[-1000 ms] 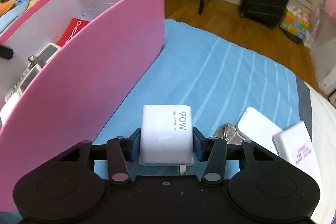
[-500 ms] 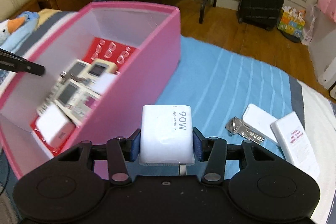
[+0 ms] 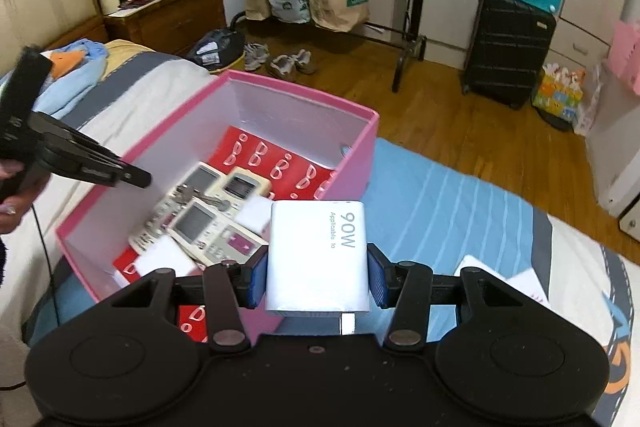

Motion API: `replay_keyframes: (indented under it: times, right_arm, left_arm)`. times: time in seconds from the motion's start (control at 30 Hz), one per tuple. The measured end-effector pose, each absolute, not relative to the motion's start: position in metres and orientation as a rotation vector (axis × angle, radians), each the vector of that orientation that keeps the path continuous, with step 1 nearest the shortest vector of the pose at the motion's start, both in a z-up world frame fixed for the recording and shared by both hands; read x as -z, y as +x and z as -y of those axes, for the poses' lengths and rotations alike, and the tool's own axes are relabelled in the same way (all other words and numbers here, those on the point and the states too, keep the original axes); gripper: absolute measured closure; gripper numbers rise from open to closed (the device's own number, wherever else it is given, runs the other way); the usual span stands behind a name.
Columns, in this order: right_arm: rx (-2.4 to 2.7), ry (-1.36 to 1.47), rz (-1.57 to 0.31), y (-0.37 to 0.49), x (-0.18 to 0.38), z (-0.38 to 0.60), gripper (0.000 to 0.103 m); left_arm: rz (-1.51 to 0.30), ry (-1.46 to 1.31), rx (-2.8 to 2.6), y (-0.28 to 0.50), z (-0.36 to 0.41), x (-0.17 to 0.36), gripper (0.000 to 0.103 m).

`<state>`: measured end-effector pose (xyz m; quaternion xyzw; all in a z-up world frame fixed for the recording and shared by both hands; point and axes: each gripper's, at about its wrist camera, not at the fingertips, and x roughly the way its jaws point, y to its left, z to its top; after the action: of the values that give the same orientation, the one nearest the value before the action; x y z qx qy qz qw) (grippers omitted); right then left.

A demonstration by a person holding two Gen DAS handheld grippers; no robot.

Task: Organize rigid objects
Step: 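Carry the large white charger into the pink box and release it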

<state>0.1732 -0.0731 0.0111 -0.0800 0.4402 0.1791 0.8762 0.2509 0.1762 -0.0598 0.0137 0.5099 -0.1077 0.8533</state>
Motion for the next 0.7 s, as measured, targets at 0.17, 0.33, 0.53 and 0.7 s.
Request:
replay_keyframes:
  times: [0.17, 0.33, 0.53, 0.7]
  right_arm:
    - [-0.48, -0.234, -0.912, 0.178, -0.029, 0.05, 0.049]
    - [-0.692, -0.382, -0.903, 0.211, -0.041, 0.007, 0.049]
    - [-0.801, -0.618, -0.997, 0.26, -0.03, -0.038, 0.049]
    - [-0.916, -0.823, -1.008, 0.279, -0.004, -0.064, 0.049]
  left_arm:
    - [-1.068, 0.045, 0.231, 0.251, -0.176, 0.059, 0.097]
    - [-1.07, 0.042, 0.229, 0.251, -0.175, 0.059, 0.096]
    - [-1.083, 0.037, 0.198, 0.254, -0.17, 0.059, 0.096]
    - [-1.089, -0.004, 0.209, 0.256, -0.177, 0.06, 0.096]
